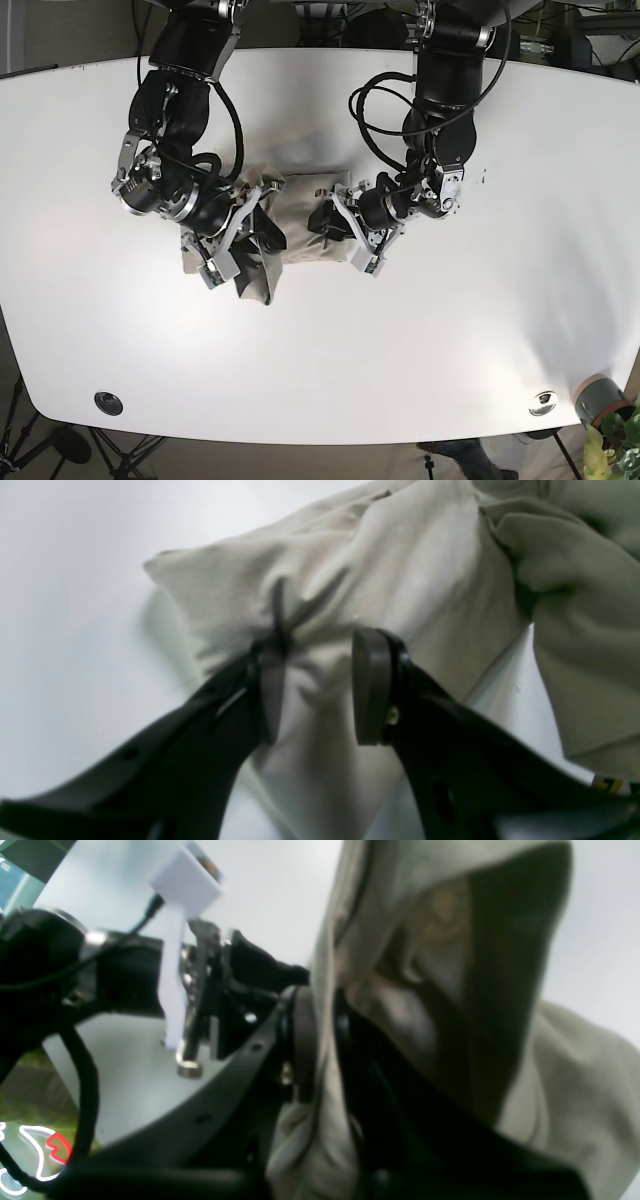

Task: Fold the T-shirt properly

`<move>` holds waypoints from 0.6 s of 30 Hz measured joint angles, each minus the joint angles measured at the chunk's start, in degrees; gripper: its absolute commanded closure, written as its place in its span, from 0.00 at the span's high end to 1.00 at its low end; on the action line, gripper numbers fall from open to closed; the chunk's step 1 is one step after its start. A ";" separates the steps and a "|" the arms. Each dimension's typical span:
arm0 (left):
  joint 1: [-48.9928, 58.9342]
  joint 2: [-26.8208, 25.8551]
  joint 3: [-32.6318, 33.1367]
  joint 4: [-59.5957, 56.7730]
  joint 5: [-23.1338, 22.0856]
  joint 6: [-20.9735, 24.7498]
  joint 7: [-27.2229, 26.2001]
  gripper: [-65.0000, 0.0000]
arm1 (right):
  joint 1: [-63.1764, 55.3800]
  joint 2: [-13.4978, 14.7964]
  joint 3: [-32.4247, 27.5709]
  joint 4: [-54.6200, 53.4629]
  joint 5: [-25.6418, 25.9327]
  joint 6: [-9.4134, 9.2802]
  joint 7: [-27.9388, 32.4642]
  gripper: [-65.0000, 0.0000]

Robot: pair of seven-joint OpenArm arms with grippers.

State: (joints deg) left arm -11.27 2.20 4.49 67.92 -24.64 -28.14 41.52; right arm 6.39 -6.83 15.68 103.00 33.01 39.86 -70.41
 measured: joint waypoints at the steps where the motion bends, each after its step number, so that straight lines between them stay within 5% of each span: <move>1: 0.00 0.00 0.00 0.00 0.00 0.02 0.02 0.32 | 0.11 0.00 -0.72 -0.17 -0.17 -0.24 0.35 0.00; 18: -0.02 0.00 -0.09 0.04 -0.02 -0.17 0.22 0.32 | 2.82 0.61 -3.74 -10.14 -0.13 -0.26 5.18 0.00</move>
State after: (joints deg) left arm -11.29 2.20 4.40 67.96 -24.67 -28.32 41.74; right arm 9.21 -6.22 11.94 92.86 32.88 39.59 -65.23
